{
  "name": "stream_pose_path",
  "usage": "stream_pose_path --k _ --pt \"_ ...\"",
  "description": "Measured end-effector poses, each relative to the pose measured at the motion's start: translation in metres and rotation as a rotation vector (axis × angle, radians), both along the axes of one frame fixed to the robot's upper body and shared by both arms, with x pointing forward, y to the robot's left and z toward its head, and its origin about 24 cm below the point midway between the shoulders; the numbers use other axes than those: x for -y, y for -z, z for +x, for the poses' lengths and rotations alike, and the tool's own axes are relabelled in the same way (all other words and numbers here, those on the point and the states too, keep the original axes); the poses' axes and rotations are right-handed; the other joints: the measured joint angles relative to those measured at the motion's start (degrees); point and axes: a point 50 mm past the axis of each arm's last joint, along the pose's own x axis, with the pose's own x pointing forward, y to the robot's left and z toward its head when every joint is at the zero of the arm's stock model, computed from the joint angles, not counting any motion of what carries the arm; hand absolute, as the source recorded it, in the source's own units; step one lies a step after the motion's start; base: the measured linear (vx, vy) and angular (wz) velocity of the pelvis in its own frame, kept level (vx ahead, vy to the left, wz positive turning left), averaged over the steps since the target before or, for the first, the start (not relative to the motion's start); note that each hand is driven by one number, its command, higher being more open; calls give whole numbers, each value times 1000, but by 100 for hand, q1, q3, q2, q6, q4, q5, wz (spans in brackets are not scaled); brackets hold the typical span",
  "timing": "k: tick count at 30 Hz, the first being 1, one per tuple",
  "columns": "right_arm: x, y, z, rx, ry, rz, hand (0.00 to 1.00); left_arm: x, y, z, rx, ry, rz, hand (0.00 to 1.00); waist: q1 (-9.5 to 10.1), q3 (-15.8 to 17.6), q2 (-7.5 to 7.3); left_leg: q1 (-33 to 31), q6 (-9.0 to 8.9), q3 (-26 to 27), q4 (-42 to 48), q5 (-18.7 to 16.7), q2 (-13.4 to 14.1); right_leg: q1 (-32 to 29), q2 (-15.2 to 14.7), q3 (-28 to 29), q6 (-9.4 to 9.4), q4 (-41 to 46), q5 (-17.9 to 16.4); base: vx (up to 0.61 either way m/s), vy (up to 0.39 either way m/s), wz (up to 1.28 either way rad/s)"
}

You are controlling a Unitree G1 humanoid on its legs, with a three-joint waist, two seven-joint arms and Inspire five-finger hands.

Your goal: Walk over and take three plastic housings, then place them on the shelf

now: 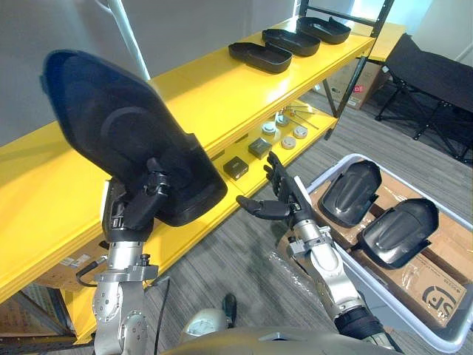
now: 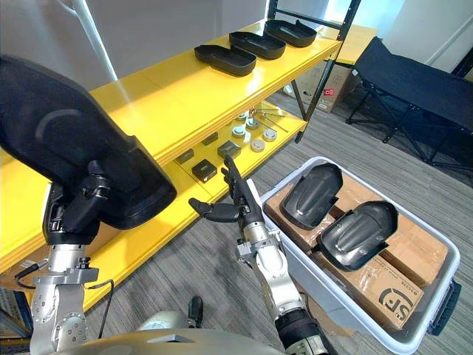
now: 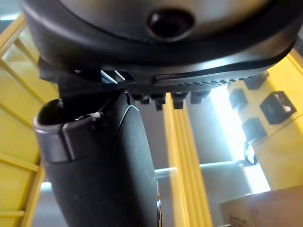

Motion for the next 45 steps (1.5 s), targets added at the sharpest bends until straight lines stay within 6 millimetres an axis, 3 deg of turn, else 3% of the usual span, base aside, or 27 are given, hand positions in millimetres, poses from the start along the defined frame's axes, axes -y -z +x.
stream_pose_path --k 1,3,10,12,14,15,16,17,18,19,20,21,22,23,25,28,30,32,34,35,36,38,40,42,43,44,45 --pt "5 1 -2 -6 28 9 100 6 0 1 8 40 3 0 -69 24 40 -47 -2 -32 -35 129 9 -55 33 41 13 74 2 -46 -68 40" --pt "11 3 -4 -16 55 19 100 12 0 2 14 82 11 0 -97 43 65 -53 -76 -85 -167 358 28 -76 72 16 252 68 99 -29 -54 24" --pt "6 -11 -5 57 -18 31 100 16 -6 10 39 83 11 0 -88 90 125 2 -133 -190 -534 580 67 -91 148 -22 306 63 79 -27 -34 10" --pt "4 -15 -4 88 -17 37 100 16 -7 10 42 90 14 0 -21 89 111 9 -98 -144 -593 558 38 -76 95 -90 300 87 30 -15 19 13" --pt "6 -18 -2 106 20 43 100 18 -8 10 52 111 24 0 67 137 34 76 -45 111 -567 483 -88 5 -176 -253 241 341 -144 27 62 36" --pt "7 -18 -1 106 33 44 100 18 -8 9 56 116 26 0 66 156 2 105 -14 161 -505 427 -137 38 -270 -301 176 476 -183 96 59 58" --pt "10 -19 -1 108 54 40 100 19 -8 8 61 122 25 0 47 174 26 132 60 112 -385 385 -163 -94 -498 -243 95 1212 -141 133 97 66" --pt "13 -18 -2 107 80 48 100 19 -8 8 60 128 33 0 36 175 21 222 144 2 -318 324 -234 -401 -823 16 -177 2146 22 156 121 59" --pt "16 -19 -2 115 96 55 100 18 -9 8 61 128 37 0 41 180 11 265 188 -15 -301 289 -259 -577 -945 203 -411 2560 174 169 148 38" --pt "17 -21 -1 132 111 80 100 15 -9 7 60 117 43 0 62 185 -5 369 255 -62 -314 223 -290 -914 -1115 494 -835 3213 592 214 122 18" --pt "15 -24 0 150 113 95 100 10 -9 5 56 93 52 0 41 200 -23 486 351 -149 -320 146 -321 -1215 -1257 790 -817 3787 1045 218 95 14" --pt "14 -26 1 159 112 103 100 7 -10 5 53 78 59 0 34 209 -28 532 396 -194 -311 105 -325 -1373 -1260 936 -747 4095 901 219 63 12" --pt "12 -29 2 183 99 107 100 2 -10 5 42 42 80 0 17 232 6 644 427 -257 -301 46 -300 -1594 -1164 1037 -530 4416 391 158 42 10" --pt "12 -32 5 199 89 104 100 -2 -11 5 38 19 90 0 14 261 54 740 417 -289 -300 4 -266 -1678 -1012 1004 -436 4358 98 179 63 8" --pt "10 -43 12 244 72 97 100 -12 -15 6 43 -12 120 0 19 286 98 884 311 -373 -302 -53 -229 -1802 -492 1054 -226 3272 -270 162 54 16" --pt "13 -70 17 365 77 42 100 -17 -22 14 69 -25 122 0 -2 301 122 957 277 -636 -303 -132 -244 -2065 100 1750 96 1590 -81 148 -37 48" --pt "16 -82 16 423 80 -3 100 -18 -21 19 69 -41 86 0 -98 284 69 1080 126 -1023 -178 -236 -288 -1986 198 2109 242 1141 43 242 -159 91" --pt "22 -87 16 446 105 -2 100 -18 -22 20 76 -42 77 0 -136 245 -22 1098 -4 -1292 -67 -338 -315 -1802 275 2224 159 867 146 211 -212 102" --pt "30 -91 18 461 145 -3 100 -19 -22 20 78 -43 50 0 -90 159 -203 1042 -110 -1433 128 -637 -343 -1397 366 2127 5 387 524 194 -280 80" --pt "36 -93 19 466 152 0 100 -18 -17 19 68 -54 8 0 -85 160 -168 861 -93 -1002 622 -1101 -94 -1080 463 1882 92 162 713 149 -304 56" --pt "41 -94 19 465 150 9 100 -17 -13 17 53 -69 -24 0 -121 153 -8 682 -289 -575 1061 -1353 304 -932 660 1757 -22 95 669 145 -292 56" --pt "53 -92 20 445 152 9 100 -10 -3 20 23 -48 -83 0 -115 257 249 293 -513 -103 2390 -1582 827 -523 984 1575 -143 -74 432 177 -225 39" --pt "60 -88 17 426 155 11 100 -4 9 23 -34 -24 -98 0 -129 288 261 -54 -584 553 3060 -1694 1183 -164 1039 1391 -153 -277 437 198 -182 24" --pt "68 -90 14 451 190 17 100 7 17 25 -69 25 -112 0 -241 285 274 -237 -642 758 2440 -1633 1284 -54 984 1257 -146 -403 441 177 -66 19" --pt "75 -91 12 460 232 20 100 17 18 27 -74 76 -116 0 -297 262 370 -245 -736 728 1780 -1331 1295 -15 954 1218 -114 -435 461 229 107 7" --pt "83 -87 8 447 292 19 100 28 18 28 -77 135 -109 0 -300 226 445 -83 -723 738 1222 -471 1283 41 952 1232 -76 -436 475 289 152 -2" --pt "86 -83 5 433 319 28 100 30 18 29 -74 159 -97 0 -300 233 405 62 -576 816 1090 -426 1216 93 861 1273 -54 -437 487 244 199 -15"
